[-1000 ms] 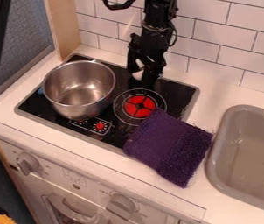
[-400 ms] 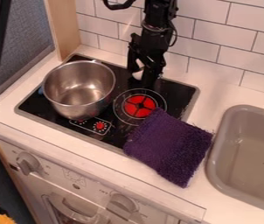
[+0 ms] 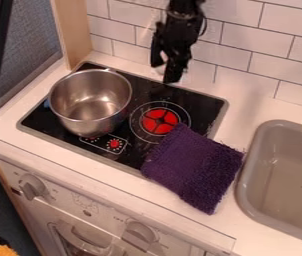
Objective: Move the white screw to the right top corner of the purple towel
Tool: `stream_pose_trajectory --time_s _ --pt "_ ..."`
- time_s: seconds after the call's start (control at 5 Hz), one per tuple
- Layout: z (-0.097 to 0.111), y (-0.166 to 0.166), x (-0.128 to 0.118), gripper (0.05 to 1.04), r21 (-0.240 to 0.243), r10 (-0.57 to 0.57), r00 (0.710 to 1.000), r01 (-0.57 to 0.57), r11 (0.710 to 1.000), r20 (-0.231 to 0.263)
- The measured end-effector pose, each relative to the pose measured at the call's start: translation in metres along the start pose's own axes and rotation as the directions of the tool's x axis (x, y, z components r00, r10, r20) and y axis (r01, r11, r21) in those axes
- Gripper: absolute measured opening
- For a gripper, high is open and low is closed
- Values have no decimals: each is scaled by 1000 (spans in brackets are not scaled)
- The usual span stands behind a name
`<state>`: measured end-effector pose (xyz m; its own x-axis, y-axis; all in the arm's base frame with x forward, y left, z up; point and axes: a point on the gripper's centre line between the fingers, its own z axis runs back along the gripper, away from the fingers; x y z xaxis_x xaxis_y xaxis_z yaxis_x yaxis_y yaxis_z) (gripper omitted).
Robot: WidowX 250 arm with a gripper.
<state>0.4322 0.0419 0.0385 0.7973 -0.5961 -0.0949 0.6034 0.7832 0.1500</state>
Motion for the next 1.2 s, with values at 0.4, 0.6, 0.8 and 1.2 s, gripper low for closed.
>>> stream_pose_trajectory --time_s 0.4,0.6,0.8,1.2 --pt "46 -15 4 767 55 -90 995 87 995 47" --pt "56 -27 1 767 64 -126 990 122 990 60" --pt "67 -49 -3 767 69 -165 982 159 985 88" --pt "68 -91 -16 767 55 -284 950 279 959 132"
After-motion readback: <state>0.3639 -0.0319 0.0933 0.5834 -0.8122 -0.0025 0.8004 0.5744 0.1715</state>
